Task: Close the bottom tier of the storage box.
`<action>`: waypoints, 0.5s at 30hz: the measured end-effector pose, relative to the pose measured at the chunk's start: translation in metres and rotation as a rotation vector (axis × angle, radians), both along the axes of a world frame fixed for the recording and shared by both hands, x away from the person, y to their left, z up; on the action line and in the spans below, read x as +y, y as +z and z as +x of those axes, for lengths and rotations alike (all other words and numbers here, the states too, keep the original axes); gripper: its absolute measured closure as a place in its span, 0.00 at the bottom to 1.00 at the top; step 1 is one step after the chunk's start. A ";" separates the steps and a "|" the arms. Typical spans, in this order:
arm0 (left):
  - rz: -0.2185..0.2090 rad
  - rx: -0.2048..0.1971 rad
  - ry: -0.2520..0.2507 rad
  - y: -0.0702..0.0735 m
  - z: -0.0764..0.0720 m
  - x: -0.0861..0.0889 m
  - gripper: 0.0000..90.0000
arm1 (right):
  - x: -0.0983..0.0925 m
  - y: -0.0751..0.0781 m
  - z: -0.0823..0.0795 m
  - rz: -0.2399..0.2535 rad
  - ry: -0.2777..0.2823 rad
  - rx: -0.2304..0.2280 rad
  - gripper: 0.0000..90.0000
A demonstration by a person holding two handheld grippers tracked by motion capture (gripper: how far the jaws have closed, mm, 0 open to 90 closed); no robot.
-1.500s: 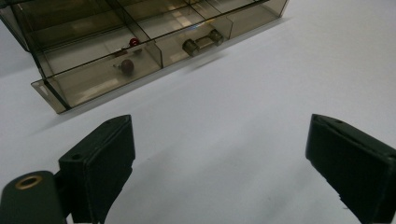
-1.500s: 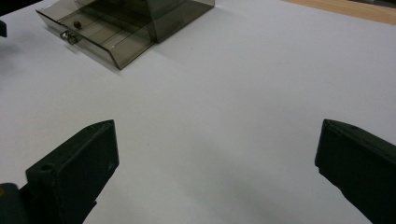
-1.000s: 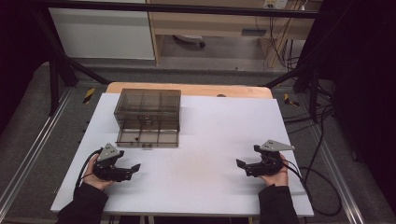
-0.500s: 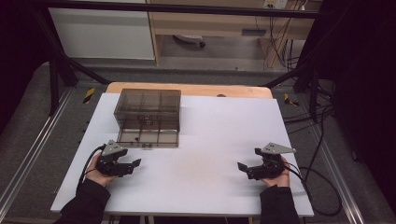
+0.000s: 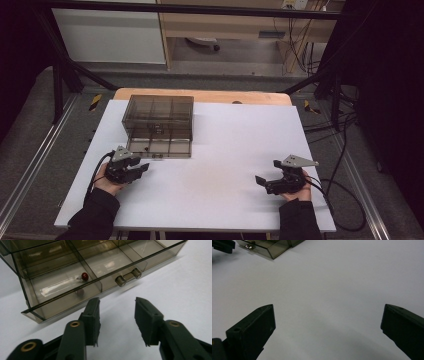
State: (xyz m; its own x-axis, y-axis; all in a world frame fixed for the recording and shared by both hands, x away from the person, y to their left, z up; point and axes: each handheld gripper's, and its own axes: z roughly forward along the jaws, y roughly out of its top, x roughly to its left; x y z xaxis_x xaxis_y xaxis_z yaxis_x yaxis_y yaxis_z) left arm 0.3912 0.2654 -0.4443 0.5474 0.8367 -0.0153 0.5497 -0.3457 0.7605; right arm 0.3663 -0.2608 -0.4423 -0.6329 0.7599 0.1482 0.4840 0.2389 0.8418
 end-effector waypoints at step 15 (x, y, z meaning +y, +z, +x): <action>0.026 -0.011 0.032 0.001 0.013 -0.010 0.91 | -0.002 -0.002 -0.001 0.007 -0.006 0.005 0.00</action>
